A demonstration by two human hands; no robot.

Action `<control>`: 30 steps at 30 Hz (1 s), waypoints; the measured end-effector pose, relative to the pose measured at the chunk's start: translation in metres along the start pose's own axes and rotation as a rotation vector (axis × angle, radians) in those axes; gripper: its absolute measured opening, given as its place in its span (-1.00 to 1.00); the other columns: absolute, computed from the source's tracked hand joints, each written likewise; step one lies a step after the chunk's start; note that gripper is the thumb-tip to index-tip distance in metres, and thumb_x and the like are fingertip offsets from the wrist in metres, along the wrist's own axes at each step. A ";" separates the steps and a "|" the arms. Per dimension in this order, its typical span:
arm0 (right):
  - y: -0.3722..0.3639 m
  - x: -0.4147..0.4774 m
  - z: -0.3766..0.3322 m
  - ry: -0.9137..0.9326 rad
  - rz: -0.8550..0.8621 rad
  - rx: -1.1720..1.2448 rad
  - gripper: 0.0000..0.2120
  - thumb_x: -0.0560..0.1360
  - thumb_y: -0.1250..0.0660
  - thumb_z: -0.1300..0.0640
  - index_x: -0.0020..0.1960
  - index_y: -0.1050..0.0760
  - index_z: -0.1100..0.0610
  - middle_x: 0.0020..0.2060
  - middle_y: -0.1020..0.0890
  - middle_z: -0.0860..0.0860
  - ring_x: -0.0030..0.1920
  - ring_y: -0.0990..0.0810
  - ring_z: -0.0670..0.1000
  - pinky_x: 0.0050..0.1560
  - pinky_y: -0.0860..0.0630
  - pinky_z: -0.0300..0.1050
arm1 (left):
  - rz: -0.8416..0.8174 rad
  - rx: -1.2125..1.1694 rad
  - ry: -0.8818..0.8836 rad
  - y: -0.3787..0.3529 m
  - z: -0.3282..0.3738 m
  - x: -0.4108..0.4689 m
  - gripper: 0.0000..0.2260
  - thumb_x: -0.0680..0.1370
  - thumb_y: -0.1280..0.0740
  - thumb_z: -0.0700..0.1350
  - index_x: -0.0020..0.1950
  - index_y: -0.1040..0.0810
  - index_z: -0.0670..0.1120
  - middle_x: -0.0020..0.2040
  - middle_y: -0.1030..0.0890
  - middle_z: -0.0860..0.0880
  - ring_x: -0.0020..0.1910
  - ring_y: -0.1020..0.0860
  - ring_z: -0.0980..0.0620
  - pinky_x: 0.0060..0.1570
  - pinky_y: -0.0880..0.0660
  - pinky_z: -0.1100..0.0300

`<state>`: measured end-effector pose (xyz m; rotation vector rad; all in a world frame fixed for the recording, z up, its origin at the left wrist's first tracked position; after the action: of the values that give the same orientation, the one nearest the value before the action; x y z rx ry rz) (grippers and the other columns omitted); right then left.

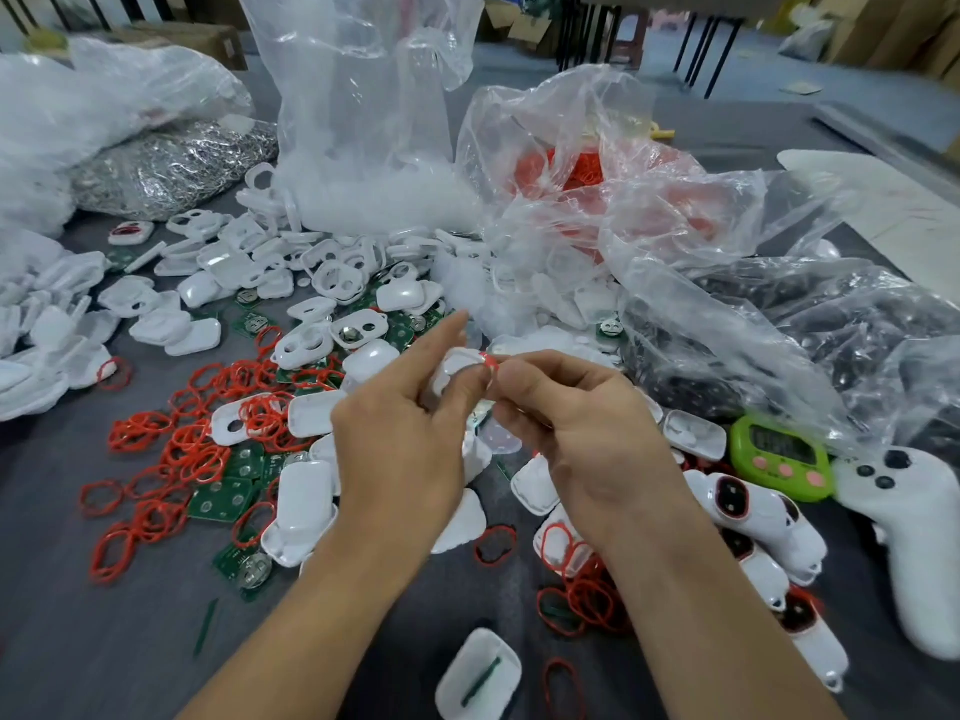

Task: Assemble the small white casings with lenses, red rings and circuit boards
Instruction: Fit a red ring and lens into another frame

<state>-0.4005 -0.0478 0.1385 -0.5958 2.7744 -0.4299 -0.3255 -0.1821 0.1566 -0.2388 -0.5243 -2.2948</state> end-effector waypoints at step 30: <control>0.016 0.003 -0.014 0.083 0.083 -0.141 -0.85 0.42 -0.48 -0.01 -0.19 -0.75 0.05 -0.25 -0.65 0.06 -0.37 -0.51 -0.06 -0.36 -0.46 -0.25 | -0.369 -0.620 0.609 -0.038 -0.030 -0.003 -0.83 0.64 -0.32 -0.26 0.21 -0.44 -0.17 0.18 -0.67 -0.18 0.08 -0.72 -0.08 0.04 -0.68 -0.01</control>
<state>-0.4129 -0.0320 0.1452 -0.5017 2.9146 -0.2478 -0.3509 -0.1697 0.1177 0.2881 0.5004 -2.6573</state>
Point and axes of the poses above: each hand's wrist, its own x-axis towards the middle knuckle, its own y-axis out of the back of the hand, z = x × y, the point moved 8 cm from there along x, towards the middle knuckle
